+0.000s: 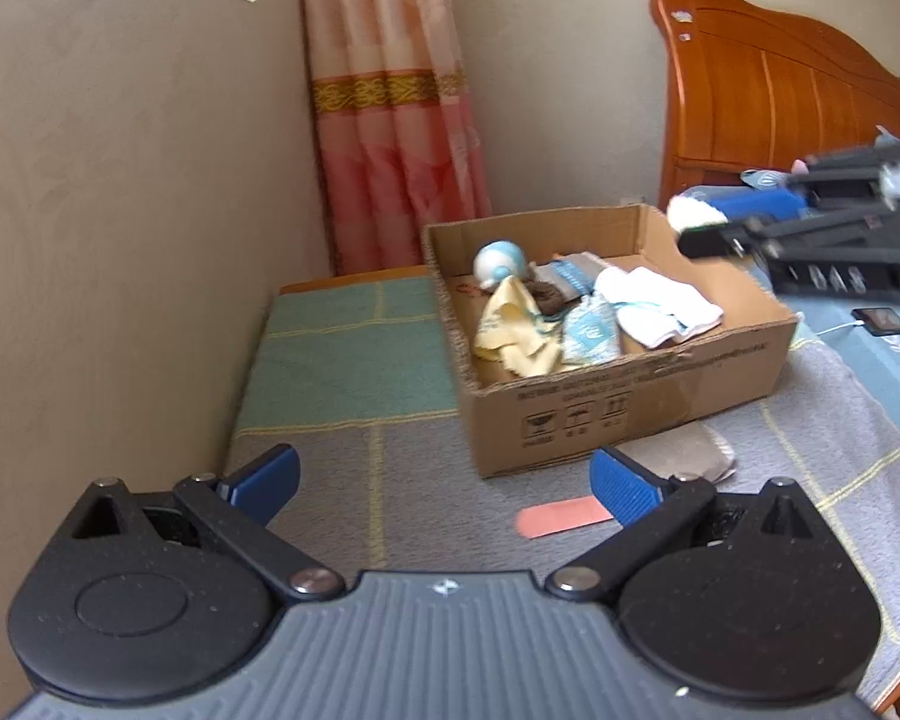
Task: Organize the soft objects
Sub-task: 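Move both tools back from the box toward the grey sachet and pink file, then grasp the pink nail file with the left tool while the right tool approaches the grey sachet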
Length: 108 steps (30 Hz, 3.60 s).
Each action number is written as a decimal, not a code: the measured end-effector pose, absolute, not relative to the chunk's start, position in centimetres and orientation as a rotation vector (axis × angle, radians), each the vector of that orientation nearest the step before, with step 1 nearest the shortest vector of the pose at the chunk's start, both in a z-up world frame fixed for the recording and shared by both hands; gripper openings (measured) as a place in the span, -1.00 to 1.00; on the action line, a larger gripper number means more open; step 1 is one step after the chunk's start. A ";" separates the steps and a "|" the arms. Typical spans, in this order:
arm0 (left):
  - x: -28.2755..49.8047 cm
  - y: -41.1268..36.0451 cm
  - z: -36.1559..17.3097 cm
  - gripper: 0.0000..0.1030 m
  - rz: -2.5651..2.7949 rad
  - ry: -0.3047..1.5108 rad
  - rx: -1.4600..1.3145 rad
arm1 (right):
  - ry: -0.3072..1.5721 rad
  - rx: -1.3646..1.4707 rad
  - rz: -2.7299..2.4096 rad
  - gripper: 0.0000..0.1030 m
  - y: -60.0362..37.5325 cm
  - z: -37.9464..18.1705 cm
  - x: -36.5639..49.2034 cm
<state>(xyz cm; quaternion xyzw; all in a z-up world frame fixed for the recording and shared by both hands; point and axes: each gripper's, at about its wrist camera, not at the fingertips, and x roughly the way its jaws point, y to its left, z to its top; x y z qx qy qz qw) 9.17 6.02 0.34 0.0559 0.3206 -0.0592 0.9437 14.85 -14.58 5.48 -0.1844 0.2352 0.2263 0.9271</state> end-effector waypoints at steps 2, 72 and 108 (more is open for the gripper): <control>9.1 6.7 0.2 0.99 -0.106 0.659 0.110 | 0.476 -0.388 0.478 -0.32 -13.4 5.7 15.9; 8.7 6.6 -2.6 0.99 -0.102 0.774 0.107 | 0.882 -0.122 0.113 1.00 -15.1 -7.2 16.2; 14.3 3.7 -7.5 0.99 -0.191 1.013 0.149 | 0.835 -0.131 0.183 1.00 -16.9 -7.2 14.0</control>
